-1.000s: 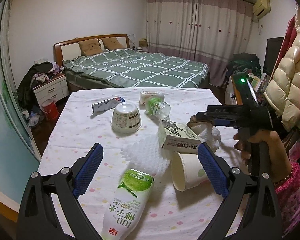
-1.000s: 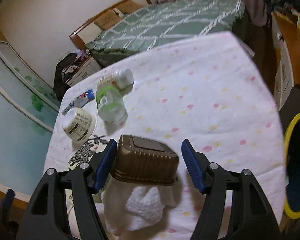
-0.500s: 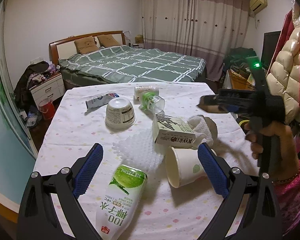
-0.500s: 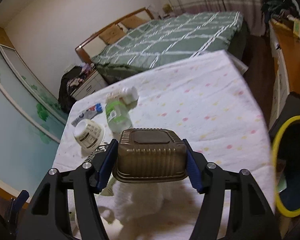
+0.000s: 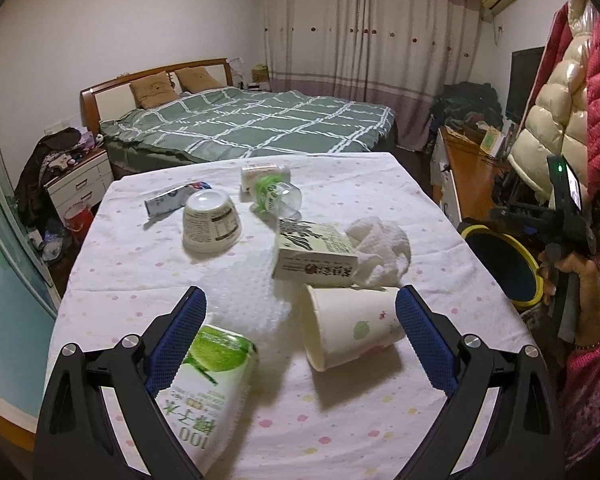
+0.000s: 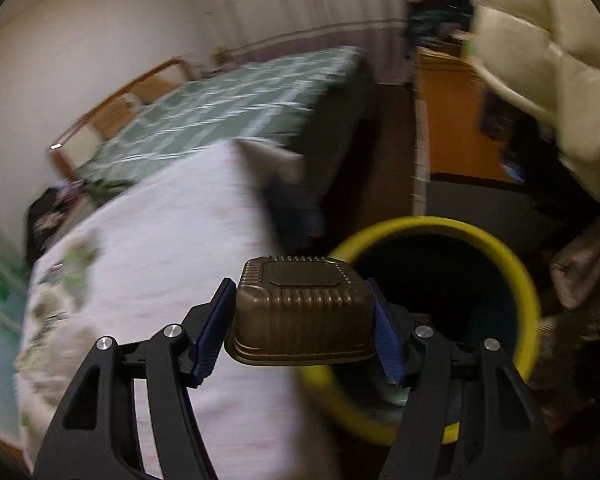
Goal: Collect trash
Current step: 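Carry the brown tray over the yellow bin and release it, then grasp the white paper cup by its rim with the left tool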
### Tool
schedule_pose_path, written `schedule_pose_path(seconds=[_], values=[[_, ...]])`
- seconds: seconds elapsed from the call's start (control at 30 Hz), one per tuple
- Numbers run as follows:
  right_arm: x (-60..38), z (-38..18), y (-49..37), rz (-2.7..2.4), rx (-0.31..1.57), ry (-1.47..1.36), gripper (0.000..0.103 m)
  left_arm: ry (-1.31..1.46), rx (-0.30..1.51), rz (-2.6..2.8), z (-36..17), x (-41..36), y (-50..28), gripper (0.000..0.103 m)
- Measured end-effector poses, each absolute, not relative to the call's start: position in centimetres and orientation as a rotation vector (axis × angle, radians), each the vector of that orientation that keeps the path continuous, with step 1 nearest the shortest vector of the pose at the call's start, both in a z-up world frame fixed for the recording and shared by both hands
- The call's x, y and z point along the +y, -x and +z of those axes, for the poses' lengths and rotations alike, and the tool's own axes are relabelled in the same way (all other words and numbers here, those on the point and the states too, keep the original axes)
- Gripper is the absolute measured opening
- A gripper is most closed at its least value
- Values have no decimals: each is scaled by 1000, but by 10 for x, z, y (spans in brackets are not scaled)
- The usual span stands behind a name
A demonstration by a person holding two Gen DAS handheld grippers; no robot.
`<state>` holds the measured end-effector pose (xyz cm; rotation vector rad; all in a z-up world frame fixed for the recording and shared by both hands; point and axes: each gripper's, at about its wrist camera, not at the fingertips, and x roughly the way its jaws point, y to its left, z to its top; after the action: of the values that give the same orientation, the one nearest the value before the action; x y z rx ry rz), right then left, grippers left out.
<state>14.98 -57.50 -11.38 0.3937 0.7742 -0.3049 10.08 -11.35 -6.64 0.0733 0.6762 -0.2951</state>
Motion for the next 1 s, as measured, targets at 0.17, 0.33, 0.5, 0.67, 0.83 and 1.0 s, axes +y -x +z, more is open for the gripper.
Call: schedule_pose_path(seconds=[0.17, 0.33, 0.5, 0.67, 0.83, 1.0], values=[[-626, -146, -141, -428, 825, -412, 62, -87, 705, -320, -73, -128, -103, 94], [-644, -173, -148, -465, 882, -412, 63, -115, 734, -350, -82, -147, -106, 94], [-648, -184, -147, -472, 888, -421, 70, -123, 761, -378, -90, -156, -109, 94], [-644, -180, -139, -459, 873, -423, 70, -121, 780, -383, -99, -157, -113, 94], [-635, -168, -132, -438, 849, -420, 71, -126, 803, -400, -111, -156, -123, 94], [-627, -161, -132, -415, 838, -413, 72, -127, 830, -405, -123, -155, -132, 94]])
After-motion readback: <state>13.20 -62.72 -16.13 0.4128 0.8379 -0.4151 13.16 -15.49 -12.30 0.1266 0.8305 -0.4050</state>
